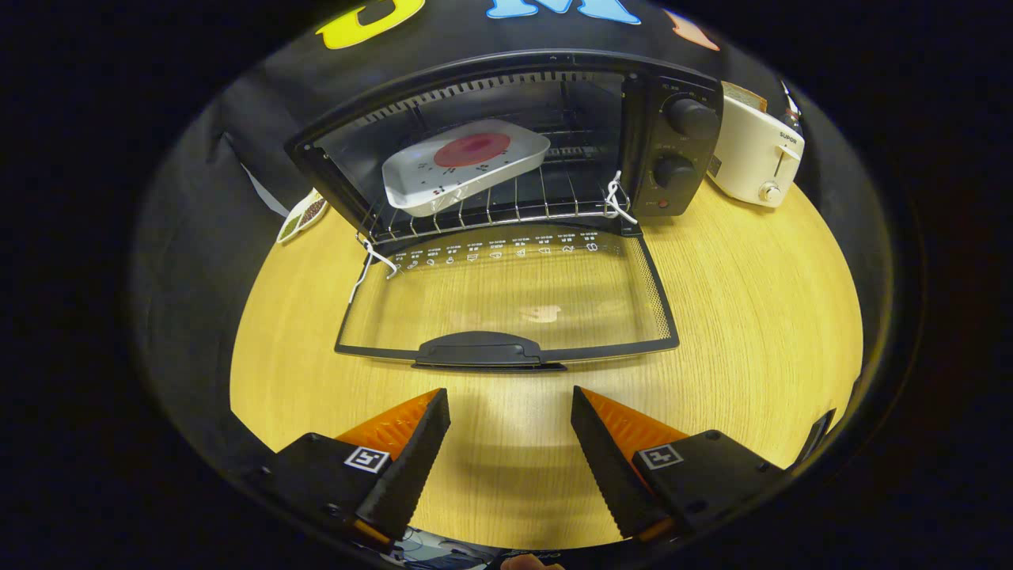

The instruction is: Open the toaster oven, put the food inside, and close the toaster oven door.

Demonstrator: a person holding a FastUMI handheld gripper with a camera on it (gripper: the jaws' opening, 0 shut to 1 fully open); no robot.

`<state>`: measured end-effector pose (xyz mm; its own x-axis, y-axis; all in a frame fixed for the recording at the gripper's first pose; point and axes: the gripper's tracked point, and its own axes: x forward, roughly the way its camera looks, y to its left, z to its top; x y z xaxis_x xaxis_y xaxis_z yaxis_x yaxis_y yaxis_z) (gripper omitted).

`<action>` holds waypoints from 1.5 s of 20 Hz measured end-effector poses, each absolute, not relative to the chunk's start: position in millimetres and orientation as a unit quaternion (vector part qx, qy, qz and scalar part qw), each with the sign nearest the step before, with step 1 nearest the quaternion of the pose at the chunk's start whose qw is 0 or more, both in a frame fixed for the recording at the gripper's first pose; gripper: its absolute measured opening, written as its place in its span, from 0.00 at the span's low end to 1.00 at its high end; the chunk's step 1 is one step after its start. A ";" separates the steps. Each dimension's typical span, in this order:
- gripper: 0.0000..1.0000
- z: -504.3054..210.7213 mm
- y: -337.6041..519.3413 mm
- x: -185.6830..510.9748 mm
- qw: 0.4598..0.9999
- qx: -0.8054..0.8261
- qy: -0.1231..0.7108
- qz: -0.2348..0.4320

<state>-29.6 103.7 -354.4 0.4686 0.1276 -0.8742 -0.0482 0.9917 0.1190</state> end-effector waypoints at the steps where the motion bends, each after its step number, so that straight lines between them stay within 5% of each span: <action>1: 0.98 -358.7 100.8 -31.0 0.854 0.022 0.517 0.048; 19: 0.99 -347.3 107.5 -8.4 0.877 -0.058 0.472 0.067; 30: 0.99 -167.1 103.3 21.9 0.963 -0.045 0.253 0.075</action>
<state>21.9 103.3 -167.1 0.8606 0.1213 -0.4947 -0.1668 0.9848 -0.0487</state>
